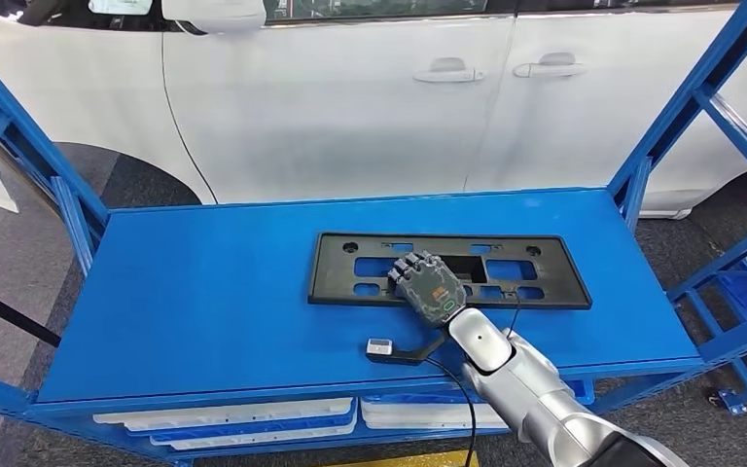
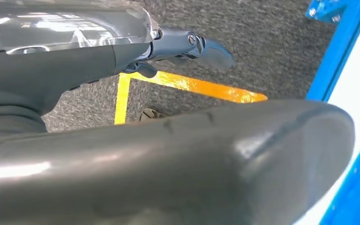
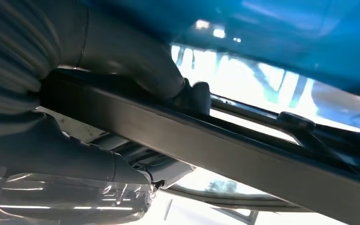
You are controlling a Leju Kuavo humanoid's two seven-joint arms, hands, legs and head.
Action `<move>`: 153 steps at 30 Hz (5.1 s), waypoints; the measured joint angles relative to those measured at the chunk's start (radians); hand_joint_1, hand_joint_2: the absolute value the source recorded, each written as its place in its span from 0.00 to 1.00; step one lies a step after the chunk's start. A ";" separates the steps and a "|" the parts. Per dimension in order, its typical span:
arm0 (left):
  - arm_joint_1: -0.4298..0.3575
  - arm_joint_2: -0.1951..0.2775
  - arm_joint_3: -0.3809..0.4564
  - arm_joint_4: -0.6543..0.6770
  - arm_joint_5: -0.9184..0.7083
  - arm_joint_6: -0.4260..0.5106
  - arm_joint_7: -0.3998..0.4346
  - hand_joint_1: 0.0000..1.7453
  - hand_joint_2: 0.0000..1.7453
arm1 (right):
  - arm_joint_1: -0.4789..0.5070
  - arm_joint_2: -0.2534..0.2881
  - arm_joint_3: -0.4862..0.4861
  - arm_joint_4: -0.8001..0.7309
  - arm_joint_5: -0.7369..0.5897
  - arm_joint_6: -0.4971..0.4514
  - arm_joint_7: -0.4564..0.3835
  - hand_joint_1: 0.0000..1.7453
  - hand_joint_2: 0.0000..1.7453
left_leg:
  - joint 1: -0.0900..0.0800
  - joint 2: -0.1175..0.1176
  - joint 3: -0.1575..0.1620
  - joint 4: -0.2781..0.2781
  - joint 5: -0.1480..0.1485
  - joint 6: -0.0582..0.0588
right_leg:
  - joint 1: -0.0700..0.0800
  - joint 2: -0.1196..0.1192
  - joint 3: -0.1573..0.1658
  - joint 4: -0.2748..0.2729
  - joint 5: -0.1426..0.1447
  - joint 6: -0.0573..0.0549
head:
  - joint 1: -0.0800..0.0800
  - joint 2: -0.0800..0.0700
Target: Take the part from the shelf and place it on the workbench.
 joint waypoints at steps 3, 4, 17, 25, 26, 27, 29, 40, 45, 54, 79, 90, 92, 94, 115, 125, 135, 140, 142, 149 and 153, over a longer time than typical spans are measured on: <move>0.001 0.002 0.001 0.000 0.003 0.000 -0.002 0.00 0.00 | -0.009 0.014 -0.009 0.017 0.004 -0.005 0.003 1.00 1.00 | 0.001 0.001 0.000 0.001 -0.002 -0.016 | -0.001 -0.001 0.004 -0.016 0.005 -0.007 | 0.000 0.000; 0.002 0.003 0.001 0.000 0.003 -0.001 -0.003 0.00 0.00 | -0.013 0.019 -0.010 0.021 0.004 -0.007 0.003 1.00 1.00 | 0.001 0.001 -0.005 0.015 -0.013 -0.021 | -0.005 -0.002 0.008 -0.022 0.009 -0.011 | 0.000 0.000; 0.009 0.013 0.000 0.000 -0.015 -0.032 -0.083 0.00 1.00 | -0.024 0.050 -0.054 0.067 -0.028 -0.042 -0.036 1.00 1.00 | 0.022 -0.002 0.001 0.013 -0.011 -0.026 | -0.011 0.004 0.001 -0.006 0.006 0.018 | 0.000 0.000; 0.006 0.015 -0.002 0.000 -0.020 -0.031 -0.087 0.00 1.00 | -0.014 0.058 -0.087 0.052 -0.088 -0.053 -0.098 1.00 1.00 | 0.019 -0.001 -0.011 0.006 0.003 0.005 | -0.017 0.003 -0.142 0.290 -0.125 0.037 | 0.000 0.000; 0.006 0.015 -0.002 0.000 -0.020 -0.031 -0.090 0.00 1.00 | -0.009 0.059 -0.091 0.043 -0.117 -0.054 -0.123 1.00 1.00 | 0.018 -0.002 -0.010 0.007 0.002 0.004 | -0.016 0.003 -0.129 0.261 -0.099 0.034 | 0.000 0.000; 0.006 0.015 -0.002 0.000 -0.019 -0.033 -0.094 0.00 1.00 | -0.002 0.060 -0.098 0.025 -0.173 -0.056 -0.169 1.00 1.00 | 0.017 -0.003 -0.009 0.008 0.001 0.003 | -0.015 0.003 -0.099 0.198 -0.062 0.028 | 0.000 0.000; 0.005 0.015 -0.002 0.000 -0.020 -0.039 -0.102 0.00 1.00 | 0.016 0.058 -0.121 -0.059 -0.389 -0.051 -0.332 1.00 1.00 | 0.016 -0.003 -0.006 0.010 -0.002 -0.002 | -0.008 0.004 -0.032 0.057 -0.006 0.013 | 0.000 0.000; -0.021 0.021 -0.012 0.000 -0.033 -0.080 -0.152 0.00 1.00 | 0.149 0.024 -0.160 -1.108 -1.545 0.565 -0.650 1.00 1.00 | 0.020 0.003 -0.118 0.290 -0.150 -0.047 | -0.008 -0.001 0.004 -0.022 0.010 -0.020 | 0.000 0.000; -0.025 0.022 -0.017 0.000 -0.032 -0.079 -0.158 0.00 1.00 | 0.174 0.061 -0.201 -1.312 -1.588 0.668 -0.647 1.00 1.00 | 0.018 0.003 -0.001 0.035 -0.021 -0.037 | -0.004 -0.001 0.004 -0.005 -0.002 -0.007 | 0.000 0.000; -0.025 0.019 -0.018 0.000 -0.010 -0.063 -0.167 0.00 1.00 | 0.219 0.099 -0.244 -1.284 -1.836 0.973 -0.574 1.00 1.00 | 0.018 0.004 -0.009 0.000 0.007 0.007 | -0.009 0.003 -0.106 0.248 -0.147 0.030 | 0.000 0.000; 0.002 0.027 -0.004 0.000 -0.039 -0.029 -0.075 0.00 1.00 | 0.591 0.164 -0.358 -1.272 -1.718 1.254 -0.645 1.00 1.00 | 0.006 -0.001 0.075 0.000 -0.073 -0.016 | -0.003 -0.008 -0.069 0.011 0.065 0.011 | 0.000 0.000; 0.000 0.026 -0.030 0.000 -0.079 -0.025 -0.027 0.00 1.00 | 0.709 0.243 -0.508 -1.383 -1.702 1.369 -0.644 1.00 1.00 | 0.010 0.011 -0.051 0.014 0.028 -0.007 | -0.016 0.001 0.036 0.095 -0.079 0.031 | 0.000 0.000; 0.000 0.026 -0.032 0.000 -0.080 -0.025 -0.025 0.00 1.00 | 0.716 0.252 -0.519 -1.397 -1.702 1.370 -0.644 1.00 1.00 | 0.009 0.010 -0.059 0.016 0.043 -0.019 | -0.010 0.002 0.094 0.003 -0.085 0.018 | 0.000 0.000; 0.000 0.026 -0.035 0.000 -0.083 -0.024 -0.022 0.00 1.00 | 0.724 0.260 -0.528 -1.405 -1.702 1.371 -0.644 1.00 1.00 | 0.009 0.009 -0.062 0.011 0.058 -0.032 | -0.007 0.002 0.090 -0.009 -0.075 0.003 | -0.001 0.000; -0.002 0.022 -0.043 0.000 -0.075 -0.004 -0.002 0.00 1.00 | 0.733 0.282 -0.603 -1.410 -1.762 1.458 -0.644 1.00 1.00 | 0.005 0.018 0.058 -0.039 -0.021 0.009 | -0.009 0.001 -0.138 0.212 -0.108 0.030 | 0.000 0.000; -0.002 0.018 -0.041 0.000 -0.085 -0.003 -0.010 0.00 1.00 | 0.686 0.276 -0.581 -1.387 -1.727 1.357 -0.644 1.00 1.00 | 0.007 0.016 -0.063 0.005 0.066 -0.036 | -0.011 0.003 0.092 -0.013 -0.072 0.002 | -0.001 0.000; -0.004 0.025 -0.045 0.001 -0.105 -0.019 -0.022 0.00 1.00 | 0.564 0.188 -0.526 -1.347 -1.786 1.244 -0.644 1.00 1.00 | 0.012 0.013 -0.033 0.203 -0.044 -0.050 | -0.007 -0.006 -0.046 -0.010 0.040 -0.019 | -0.001 0.000; -0.008 0.030 -0.045 0.001 -0.104 -0.018 -0.020 0.00 1.00 | 0.544 0.166 -0.524 -1.344 -1.791 1.243 -0.644 1.00 1.00 | 0.004 0.014 0.116 -0.032 -0.089 -0.021 | -0.004 -0.011 -0.063 0.002 0.069 0.010 | -0.001 0.000; -0.006 0.028 -0.045 0.001 -0.103 -0.018 -0.018 0.00 1.00 | 0.542 0.159 -0.523 -1.341 -1.792 1.244 -0.644 1.00 1.00 | 0.007 0.016 0.110 -0.037 -0.075 -0.008 | -0.005 -0.009 -0.078 0.038 0.047 0.024 | 0.000 0.000; -0.004 0.027 -0.041 0.002 -0.081 -0.001 0.010 0.00 1.00 | 0.530 0.147 -0.499 -1.314 -1.800 1.243 -0.643 1.00 1.00 | 0.007 0.018 0.073 -0.029 -0.045 0.000 | -0.010 -0.003 -0.123 0.245 -0.073 0.036 | 0.000 0.000; -0.007 0.027 -0.030 0.002 -0.068 0.007 0.021 0.00 1.00 | 0.499 0.140 -0.464 -1.293 -1.814 1.222 -0.643 1.00 1.00 | 0.003 0.018 0.062 -0.013 -0.049 -0.014 | -0.004 -0.002 0.005 0.015 -0.003 0.013 | 0.000 0.000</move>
